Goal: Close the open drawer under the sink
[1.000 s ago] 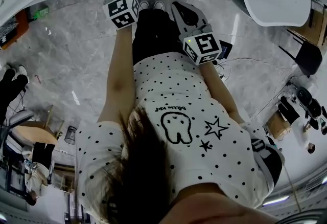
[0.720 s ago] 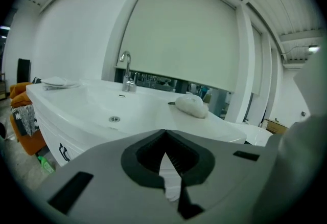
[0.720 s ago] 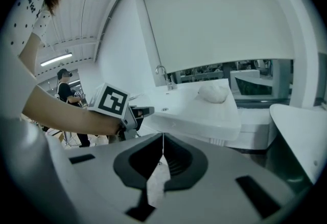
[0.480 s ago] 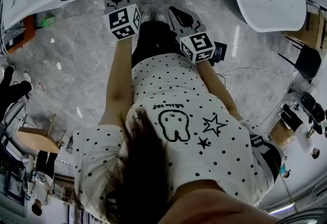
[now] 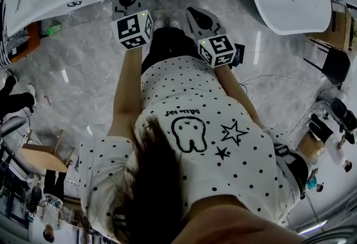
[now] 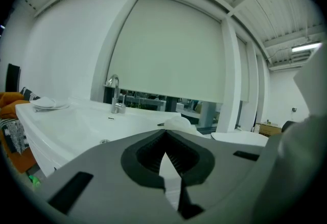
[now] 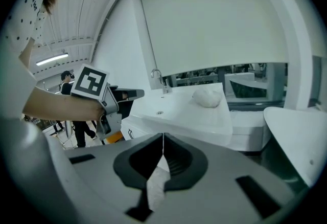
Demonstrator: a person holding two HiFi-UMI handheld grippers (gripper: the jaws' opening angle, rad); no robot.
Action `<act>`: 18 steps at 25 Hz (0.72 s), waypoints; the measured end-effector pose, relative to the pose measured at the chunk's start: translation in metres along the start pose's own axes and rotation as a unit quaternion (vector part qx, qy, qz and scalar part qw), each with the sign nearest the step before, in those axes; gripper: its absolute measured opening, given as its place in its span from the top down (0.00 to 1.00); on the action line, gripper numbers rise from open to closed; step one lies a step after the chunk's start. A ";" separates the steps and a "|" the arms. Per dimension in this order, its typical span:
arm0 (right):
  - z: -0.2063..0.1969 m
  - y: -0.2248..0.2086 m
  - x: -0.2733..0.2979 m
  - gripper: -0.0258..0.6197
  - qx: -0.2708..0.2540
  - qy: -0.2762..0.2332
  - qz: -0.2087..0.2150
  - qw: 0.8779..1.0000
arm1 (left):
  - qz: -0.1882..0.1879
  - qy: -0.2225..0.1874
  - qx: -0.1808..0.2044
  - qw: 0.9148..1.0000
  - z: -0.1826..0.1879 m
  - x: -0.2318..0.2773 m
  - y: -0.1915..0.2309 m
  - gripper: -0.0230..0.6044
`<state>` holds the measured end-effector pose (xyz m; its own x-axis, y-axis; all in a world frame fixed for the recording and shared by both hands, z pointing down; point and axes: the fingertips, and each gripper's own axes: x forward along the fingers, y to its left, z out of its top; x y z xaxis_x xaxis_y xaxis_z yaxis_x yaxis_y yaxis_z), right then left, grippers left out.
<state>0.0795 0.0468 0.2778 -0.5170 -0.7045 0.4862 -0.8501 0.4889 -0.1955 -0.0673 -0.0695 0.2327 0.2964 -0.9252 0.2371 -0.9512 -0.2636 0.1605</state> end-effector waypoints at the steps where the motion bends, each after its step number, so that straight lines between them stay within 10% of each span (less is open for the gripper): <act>1: 0.000 -0.001 0.000 0.94 -0.001 -0.001 -0.002 1.000 | -0.002 -0.002 0.002 1.000 0.002 -0.001 -0.001 0.96; 18: 0.021 -0.005 0.007 0.94 -0.020 -0.020 0.002 1.000 | -0.025 -0.032 0.030 0.999 0.030 -0.027 -0.020 0.96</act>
<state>0.0783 0.0286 0.2648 -0.5248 -0.7219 0.4510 -0.8437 0.5116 -0.1628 -0.0585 -0.0470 0.1940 0.3391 -0.9257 0.1674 -0.9394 -0.3237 0.1126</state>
